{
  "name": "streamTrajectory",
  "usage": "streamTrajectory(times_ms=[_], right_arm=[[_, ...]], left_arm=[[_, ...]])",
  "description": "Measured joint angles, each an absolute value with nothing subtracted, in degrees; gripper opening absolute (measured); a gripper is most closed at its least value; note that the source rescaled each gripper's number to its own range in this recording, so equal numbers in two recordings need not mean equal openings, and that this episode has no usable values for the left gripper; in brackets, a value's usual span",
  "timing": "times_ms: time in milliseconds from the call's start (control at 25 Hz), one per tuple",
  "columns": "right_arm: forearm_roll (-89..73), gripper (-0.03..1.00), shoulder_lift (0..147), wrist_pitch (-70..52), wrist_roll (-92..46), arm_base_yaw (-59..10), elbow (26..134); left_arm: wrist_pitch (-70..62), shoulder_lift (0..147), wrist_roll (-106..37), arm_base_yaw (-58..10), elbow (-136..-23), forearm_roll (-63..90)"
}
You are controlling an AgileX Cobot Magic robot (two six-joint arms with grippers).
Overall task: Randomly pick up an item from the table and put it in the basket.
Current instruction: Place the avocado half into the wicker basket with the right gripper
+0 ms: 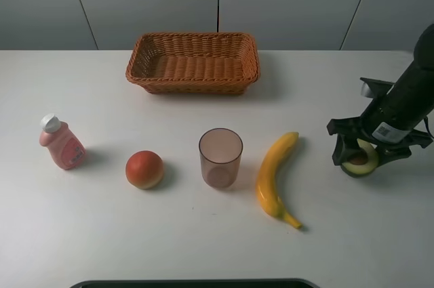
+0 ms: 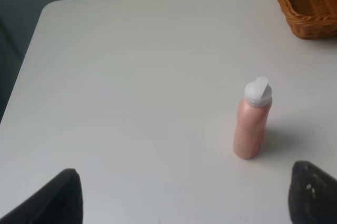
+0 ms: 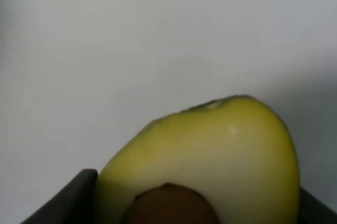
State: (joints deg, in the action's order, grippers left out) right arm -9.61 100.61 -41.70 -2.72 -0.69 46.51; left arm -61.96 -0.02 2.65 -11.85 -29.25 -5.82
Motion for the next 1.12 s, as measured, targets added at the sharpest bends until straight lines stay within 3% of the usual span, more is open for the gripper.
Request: streamTrajectory(times_ms=[520, 1120], right_arm=[[-9.49, 0.01, 93.99, -36.76, -8.85, -12.97, 76.58], [-12.50, 0.01, 123.60, -20.35, -12.38, -24.57, 93.57]], left_arm=[[-61.96, -0.02, 2.65, -11.85, -29.25, -5.82], [-61.96, -0.02, 2.65, -11.85, -29.25, -5.82]])
